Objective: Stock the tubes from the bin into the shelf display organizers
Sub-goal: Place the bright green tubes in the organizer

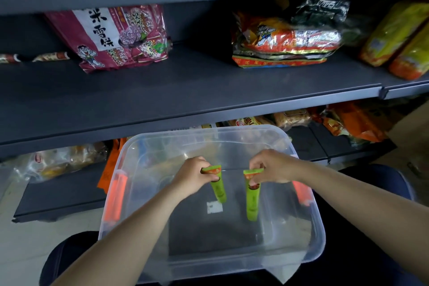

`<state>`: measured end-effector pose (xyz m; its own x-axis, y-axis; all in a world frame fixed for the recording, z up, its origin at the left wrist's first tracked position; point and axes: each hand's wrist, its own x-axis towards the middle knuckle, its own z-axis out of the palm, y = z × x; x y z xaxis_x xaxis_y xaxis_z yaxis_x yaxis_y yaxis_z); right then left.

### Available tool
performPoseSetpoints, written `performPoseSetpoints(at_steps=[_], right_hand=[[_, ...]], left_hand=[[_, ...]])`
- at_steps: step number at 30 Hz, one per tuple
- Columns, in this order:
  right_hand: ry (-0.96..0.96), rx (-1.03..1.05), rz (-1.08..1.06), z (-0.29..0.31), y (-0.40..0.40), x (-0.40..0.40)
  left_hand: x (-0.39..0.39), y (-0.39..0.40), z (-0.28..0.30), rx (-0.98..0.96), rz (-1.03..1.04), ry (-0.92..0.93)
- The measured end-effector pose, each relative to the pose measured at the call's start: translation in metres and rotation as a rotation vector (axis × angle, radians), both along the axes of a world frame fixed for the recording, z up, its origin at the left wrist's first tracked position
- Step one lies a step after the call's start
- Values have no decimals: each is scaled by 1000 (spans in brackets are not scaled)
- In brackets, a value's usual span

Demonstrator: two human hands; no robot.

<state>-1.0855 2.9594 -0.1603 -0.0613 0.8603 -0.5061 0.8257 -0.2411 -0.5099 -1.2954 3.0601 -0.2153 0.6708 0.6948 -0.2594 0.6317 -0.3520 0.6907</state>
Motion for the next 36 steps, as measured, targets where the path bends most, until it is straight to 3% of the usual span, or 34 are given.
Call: performPoseSetpoints(at_steps=[4,15,21,25,36], right_hand=[[63,204,-99,64,1,21],[179,831,-324,305,-7,92],[42,1002,-363,403,-12,141],[-77,1085,-402,434,2,171],[88,1118,-485,428,63,205]], left_hand=[[21,12,64,39,-50,-6],[76,19,344,444,-213,-21],[101,15,446,541,-218,-106],[127,11,494,594,-206,-135],[189,22,543,641,-127,-333]])
